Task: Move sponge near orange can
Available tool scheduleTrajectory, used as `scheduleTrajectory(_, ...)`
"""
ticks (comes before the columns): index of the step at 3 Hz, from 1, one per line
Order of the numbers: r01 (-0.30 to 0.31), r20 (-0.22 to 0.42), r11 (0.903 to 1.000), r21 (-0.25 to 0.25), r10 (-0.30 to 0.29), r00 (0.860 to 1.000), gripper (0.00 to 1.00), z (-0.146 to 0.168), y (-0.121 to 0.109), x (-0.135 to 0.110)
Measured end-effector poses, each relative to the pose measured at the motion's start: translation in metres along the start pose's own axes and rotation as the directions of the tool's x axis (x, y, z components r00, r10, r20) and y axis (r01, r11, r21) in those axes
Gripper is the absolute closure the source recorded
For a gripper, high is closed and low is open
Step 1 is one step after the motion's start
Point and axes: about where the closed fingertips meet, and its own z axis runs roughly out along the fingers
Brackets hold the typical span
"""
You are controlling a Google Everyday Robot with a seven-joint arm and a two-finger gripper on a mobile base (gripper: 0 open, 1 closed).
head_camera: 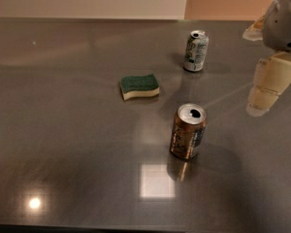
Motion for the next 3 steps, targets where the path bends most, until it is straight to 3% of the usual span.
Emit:
scheduleTrajectory(2, 0.127, 0.013, 0.9917, -0.019, -0.127, 0.992, 0.0, 0.019, -0.058, -0.054)
scheduleTrajectory(3, 0.193, 0.018, 0.9811, -0.021, -0.192, 0.981, 0.0, 0.037, -0.089, -0.088)
